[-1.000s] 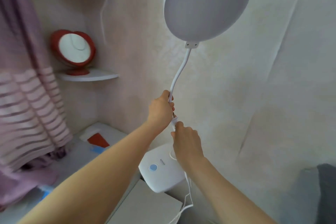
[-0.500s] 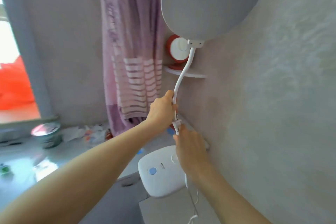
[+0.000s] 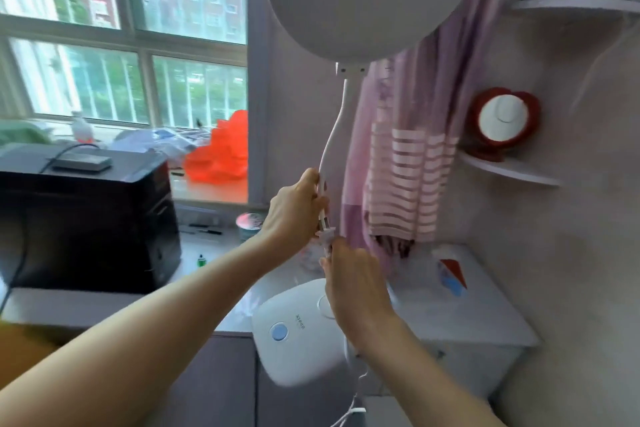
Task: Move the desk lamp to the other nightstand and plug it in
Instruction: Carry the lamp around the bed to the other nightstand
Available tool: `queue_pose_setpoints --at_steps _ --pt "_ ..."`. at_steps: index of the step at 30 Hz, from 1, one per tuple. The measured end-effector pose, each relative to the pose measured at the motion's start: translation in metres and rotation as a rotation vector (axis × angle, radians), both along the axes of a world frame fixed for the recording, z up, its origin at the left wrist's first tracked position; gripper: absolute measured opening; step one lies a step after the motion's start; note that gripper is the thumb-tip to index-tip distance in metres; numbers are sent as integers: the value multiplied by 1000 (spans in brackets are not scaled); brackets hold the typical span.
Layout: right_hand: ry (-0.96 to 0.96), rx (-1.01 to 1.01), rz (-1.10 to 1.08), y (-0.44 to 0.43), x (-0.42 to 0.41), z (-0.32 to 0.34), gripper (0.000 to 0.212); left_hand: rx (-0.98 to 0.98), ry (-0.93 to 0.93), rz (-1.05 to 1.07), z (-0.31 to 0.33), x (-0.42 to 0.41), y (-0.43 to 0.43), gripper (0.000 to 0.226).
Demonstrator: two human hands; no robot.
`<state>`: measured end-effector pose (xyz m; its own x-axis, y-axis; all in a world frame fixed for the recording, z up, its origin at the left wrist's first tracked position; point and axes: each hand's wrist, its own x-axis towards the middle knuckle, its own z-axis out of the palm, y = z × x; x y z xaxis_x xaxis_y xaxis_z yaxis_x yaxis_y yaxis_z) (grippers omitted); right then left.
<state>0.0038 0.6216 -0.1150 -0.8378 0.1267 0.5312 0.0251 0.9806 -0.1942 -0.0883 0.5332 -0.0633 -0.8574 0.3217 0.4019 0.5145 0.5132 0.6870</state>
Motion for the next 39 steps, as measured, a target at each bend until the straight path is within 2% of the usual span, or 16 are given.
queue_pose_setpoints --at_steps 8,18,22,28,33,37,39 --pt "-76 -38 147 -114 -49 1 19 46 -1 165 -3 -30 -129 10" --pt "-129 -51 419 -342 -119 4 16 59 43 408 -4 -73 -373 9" --pt "-105 -63 509 -404 -133 2 17 13 88 480 -3 -76 -438 9" --pt "-121 -83 722 -530 -155 0 16 -6 87 714 -4 -72 -568 8" --pt "-134 -69 802 -591 -172 0 14 -33 100 856 -2 -72 -627 11" --pt "-142 -79 943 -650 -190 -1 24 -56 83 984 2 -72 -681 16" --pt "-146 -105 987 -662 -195 1 19 -67 63 1006 2 -73 -695 15"
